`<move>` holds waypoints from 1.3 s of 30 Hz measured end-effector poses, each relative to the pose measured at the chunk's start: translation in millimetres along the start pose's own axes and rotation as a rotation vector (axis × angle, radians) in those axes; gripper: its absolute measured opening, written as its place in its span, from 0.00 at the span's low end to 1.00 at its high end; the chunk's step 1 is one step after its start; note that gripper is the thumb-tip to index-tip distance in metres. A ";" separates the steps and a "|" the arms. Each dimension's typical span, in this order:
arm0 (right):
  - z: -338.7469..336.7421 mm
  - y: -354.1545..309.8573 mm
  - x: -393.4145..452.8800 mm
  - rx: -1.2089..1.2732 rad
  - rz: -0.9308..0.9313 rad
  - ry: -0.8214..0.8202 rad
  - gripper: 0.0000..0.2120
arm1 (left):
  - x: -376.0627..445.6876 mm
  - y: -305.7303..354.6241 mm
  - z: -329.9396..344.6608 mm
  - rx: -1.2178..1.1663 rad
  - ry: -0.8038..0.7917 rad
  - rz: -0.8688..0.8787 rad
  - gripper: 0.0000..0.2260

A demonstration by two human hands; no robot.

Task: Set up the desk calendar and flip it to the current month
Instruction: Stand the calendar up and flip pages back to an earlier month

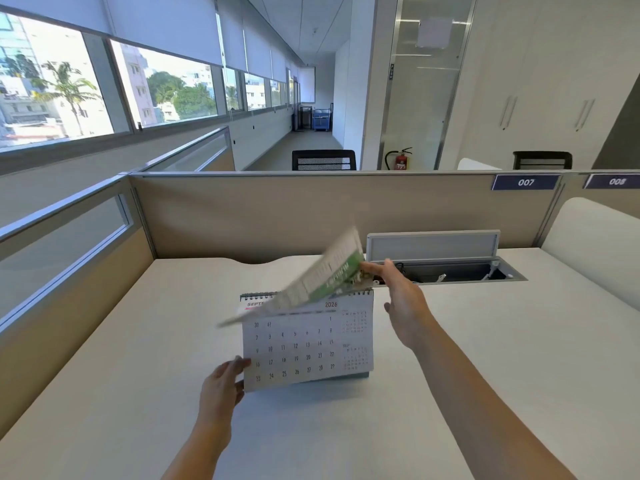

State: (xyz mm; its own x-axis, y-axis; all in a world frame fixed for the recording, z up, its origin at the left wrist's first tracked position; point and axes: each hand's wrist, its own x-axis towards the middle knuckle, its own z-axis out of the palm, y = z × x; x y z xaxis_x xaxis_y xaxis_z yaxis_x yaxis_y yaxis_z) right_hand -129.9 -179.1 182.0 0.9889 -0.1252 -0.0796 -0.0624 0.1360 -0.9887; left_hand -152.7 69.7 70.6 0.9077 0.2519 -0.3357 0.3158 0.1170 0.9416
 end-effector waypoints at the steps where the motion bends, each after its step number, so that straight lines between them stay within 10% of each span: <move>1: 3.5 -2.4 1.7 0.017 0.003 -0.021 0.22 | -0.3 -0.6 0.2 0.028 0.016 0.007 0.09; 6: 16.5 3.1 10.5 -0.169 0.055 -0.096 0.38 | -0.9 4.7 -4.8 0.024 -0.023 0.004 0.12; 19: -23.4 51.0 7.1 -0.248 0.126 0.239 0.20 | -8.4 43.5 -12.9 0.057 -0.129 0.033 0.07; 39: -38.0 65.2 -20.9 -0.309 0.129 0.117 0.12 | -7.8 40.0 -9.9 -0.022 -0.079 0.040 0.08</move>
State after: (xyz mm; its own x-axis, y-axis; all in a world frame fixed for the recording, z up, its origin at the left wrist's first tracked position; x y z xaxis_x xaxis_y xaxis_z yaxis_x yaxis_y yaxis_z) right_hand -159.8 -205.0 114.3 0.9492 -0.2402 -0.2031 -0.2416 -0.1430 -0.9598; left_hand -149.9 82.0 110.7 0.9386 0.1804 -0.2941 0.2738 0.1294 0.9530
